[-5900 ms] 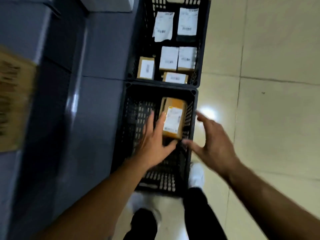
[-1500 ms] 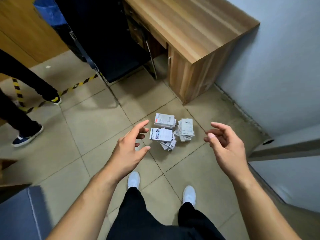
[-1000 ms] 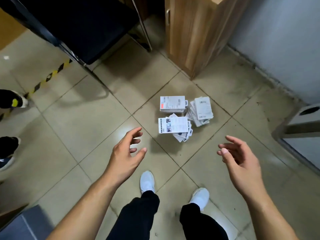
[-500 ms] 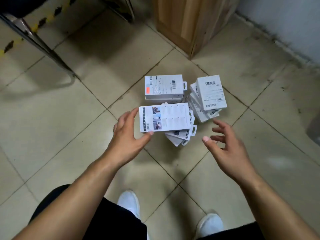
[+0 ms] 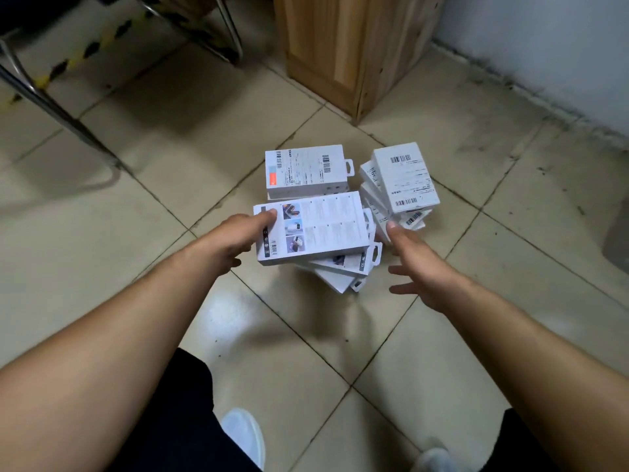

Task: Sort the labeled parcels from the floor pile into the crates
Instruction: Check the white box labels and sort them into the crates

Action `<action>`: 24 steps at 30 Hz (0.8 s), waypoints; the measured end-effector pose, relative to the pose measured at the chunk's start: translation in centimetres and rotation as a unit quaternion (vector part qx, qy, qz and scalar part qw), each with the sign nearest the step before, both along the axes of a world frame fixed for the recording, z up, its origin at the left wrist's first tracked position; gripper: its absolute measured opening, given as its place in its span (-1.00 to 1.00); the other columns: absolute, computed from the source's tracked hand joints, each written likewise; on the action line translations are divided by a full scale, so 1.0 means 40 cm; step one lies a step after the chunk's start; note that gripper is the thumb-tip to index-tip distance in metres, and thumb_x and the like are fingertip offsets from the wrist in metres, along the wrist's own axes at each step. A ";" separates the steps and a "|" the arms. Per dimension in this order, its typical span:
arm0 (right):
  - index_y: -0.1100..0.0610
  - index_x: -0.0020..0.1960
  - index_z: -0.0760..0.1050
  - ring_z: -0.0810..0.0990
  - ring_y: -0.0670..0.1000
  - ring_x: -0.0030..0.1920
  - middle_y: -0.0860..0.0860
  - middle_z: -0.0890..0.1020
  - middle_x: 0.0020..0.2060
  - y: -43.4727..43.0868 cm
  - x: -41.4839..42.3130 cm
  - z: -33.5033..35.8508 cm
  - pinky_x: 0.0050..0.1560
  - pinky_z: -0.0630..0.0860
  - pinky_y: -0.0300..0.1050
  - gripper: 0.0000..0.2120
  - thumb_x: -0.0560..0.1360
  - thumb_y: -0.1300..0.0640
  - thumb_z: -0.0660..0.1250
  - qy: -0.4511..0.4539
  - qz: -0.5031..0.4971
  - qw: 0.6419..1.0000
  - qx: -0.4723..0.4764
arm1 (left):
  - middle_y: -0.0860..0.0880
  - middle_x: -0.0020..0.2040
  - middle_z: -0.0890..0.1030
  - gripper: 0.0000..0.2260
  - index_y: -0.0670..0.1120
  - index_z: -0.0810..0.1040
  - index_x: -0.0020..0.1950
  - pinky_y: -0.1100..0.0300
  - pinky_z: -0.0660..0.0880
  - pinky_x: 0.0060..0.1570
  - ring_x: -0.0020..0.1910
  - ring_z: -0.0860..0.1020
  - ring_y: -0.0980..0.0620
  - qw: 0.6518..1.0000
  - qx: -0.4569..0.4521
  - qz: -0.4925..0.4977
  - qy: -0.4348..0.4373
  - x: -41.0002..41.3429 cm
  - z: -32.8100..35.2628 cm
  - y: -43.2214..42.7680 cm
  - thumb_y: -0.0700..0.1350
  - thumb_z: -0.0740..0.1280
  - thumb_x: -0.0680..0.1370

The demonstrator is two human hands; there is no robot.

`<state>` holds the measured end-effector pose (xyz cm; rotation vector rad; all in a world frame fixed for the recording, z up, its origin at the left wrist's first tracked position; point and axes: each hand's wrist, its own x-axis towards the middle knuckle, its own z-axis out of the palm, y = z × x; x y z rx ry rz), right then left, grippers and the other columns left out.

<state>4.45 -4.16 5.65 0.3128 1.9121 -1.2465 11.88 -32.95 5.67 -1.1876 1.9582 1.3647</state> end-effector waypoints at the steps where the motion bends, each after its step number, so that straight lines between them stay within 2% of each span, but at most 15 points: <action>1: -0.18 0.51 0.27 0.45 0.18 0.33 -0.12 0.43 0.38 -0.004 0.004 -0.003 0.24 0.53 0.29 -0.36 0.55 -0.47 0.10 -0.015 -0.020 1.000 -0.011 | 0.04 0.22 0.63 -0.53 0.04 0.56 0.26 -0.08 0.39 0.23 0.23 0.54 -0.03 1.000 0.014 0.002 0.006 0.000 -0.007 0.008 0.34 0.26 0.54; 3: -0.20 0.51 0.29 0.43 0.22 0.37 -0.10 0.43 0.35 -0.010 0.010 -0.013 0.23 0.53 0.30 -0.37 0.54 -0.49 0.06 -0.034 -0.046 0.998 -0.025 | 0.11 0.16 0.66 -0.55 0.10 0.58 0.25 -0.11 0.37 0.29 0.22 0.55 0.01 0.999 0.029 0.004 0.020 -0.003 -0.018 0.023 0.36 0.26 0.55; 5: -0.20 0.51 0.30 0.45 0.23 0.37 -0.07 0.46 0.38 -0.016 0.016 -0.024 0.17 0.56 0.26 -0.33 0.53 -0.51 0.05 -0.045 -0.046 0.997 -0.035 | 0.14 0.13 0.67 -0.53 0.19 0.55 0.26 -0.12 0.36 0.25 0.20 0.55 0.02 0.999 0.041 -0.008 0.032 -0.007 -0.021 0.032 0.43 0.25 0.50; 8: -0.22 0.48 0.34 0.56 0.15 0.18 -0.09 0.56 0.24 -0.033 0.024 -0.029 0.14 0.57 0.25 -0.37 0.53 -0.51 0.05 -0.057 -0.038 0.996 -0.051 | 0.16 0.14 0.68 -0.53 0.24 0.51 0.32 -0.13 0.34 0.27 0.20 0.56 0.02 0.996 0.068 -0.022 0.054 -0.017 -0.025 0.034 0.44 0.25 0.50; 10: -0.22 0.41 0.38 0.61 0.11 0.08 -0.11 0.61 0.10 -0.054 0.027 -0.025 0.15 0.58 0.28 -0.45 0.56 -0.47 0.06 -0.064 -0.044 0.995 -0.066 | 0.15 0.11 0.70 -0.58 0.21 0.52 0.32 -0.06 0.39 0.28 0.18 0.60 0.03 0.993 0.091 -0.027 0.073 -0.027 -0.026 0.040 0.37 0.26 0.56; 12: -0.17 0.35 0.43 0.64 0.11 0.06 -0.07 0.66 0.06 -0.078 0.028 -0.019 0.16 0.59 0.27 -0.51 0.59 -0.42 0.09 -0.065 -0.060 0.994 -0.070 | 0.13 0.06 0.73 -0.64 0.15 0.56 0.28 0.06 0.49 0.17 0.11 0.65 0.05 0.990 0.107 -0.018 0.091 -0.033 -0.025 0.045 0.29 0.26 0.60; 15: -0.19 0.32 0.46 0.66 0.08 0.09 -0.09 0.69 0.09 -0.101 0.032 -0.013 0.05 0.62 0.17 -0.58 0.60 -0.38 0.15 -0.053 -0.073 0.994 -0.067 | 0.09 -0.01 0.75 -0.70 0.09 0.59 0.23 0.16 0.55 -0.06 -0.01 0.70 0.06 0.988 0.105 -0.002 0.110 -0.033 -0.018 0.048 0.22 0.29 0.62; 17: -0.23 0.31 0.46 0.66 0.06 0.12 -0.11 0.69 0.12 -0.108 0.034 -0.010 0.04 0.63 0.15 -0.60 0.58 -0.39 0.18 -0.045 -0.075 0.994 -0.060 | 0.09 -0.03 0.75 -0.72 0.08 0.60 0.22 0.18 0.56 -0.10 -0.05 0.71 0.06 0.988 0.102 -0.003 0.117 -0.032 -0.015 0.041 0.20 0.30 0.62; 19: -0.22 0.30 0.47 0.66 0.05 0.13 -0.12 0.68 0.12 -0.108 0.034 -0.007 0.07 0.62 0.16 -0.59 0.58 -0.39 0.18 -0.037 -0.079 0.995 -0.050 | 0.09 -0.02 0.75 -0.72 0.09 0.58 0.23 0.15 0.59 -0.08 -0.05 0.71 0.05 0.986 0.114 -0.012 0.119 -0.032 -0.011 0.032 0.20 0.30 0.62; 21: -0.22 0.31 0.46 0.66 0.03 0.13 -0.13 0.68 0.13 -0.105 0.033 0.001 0.01 0.61 0.11 -0.59 0.59 -0.40 0.15 -0.029 -0.075 0.996 -0.045 | 0.07 0.01 0.75 -0.73 0.08 0.57 0.24 0.11 0.62 -0.05 -0.04 0.72 0.04 0.984 0.126 -0.019 0.123 -0.034 -0.008 0.023 0.18 0.32 0.62; 24: -0.26 0.31 0.44 0.64 -0.03 0.13 -0.18 0.67 0.14 -0.096 0.033 0.018 -0.04 0.54 0.02 -0.60 0.59 -0.41 0.11 -0.007 -0.066 0.997 -0.038 | 0.04 0.04 0.74 -0.71 0.05 0.57 0.26 0.00 0.64 0.09 0.03 0.72 -0.01 0.982 0.140 -0.026 0.122 -0.036 0.000 0.018 0.15 0.34 0.61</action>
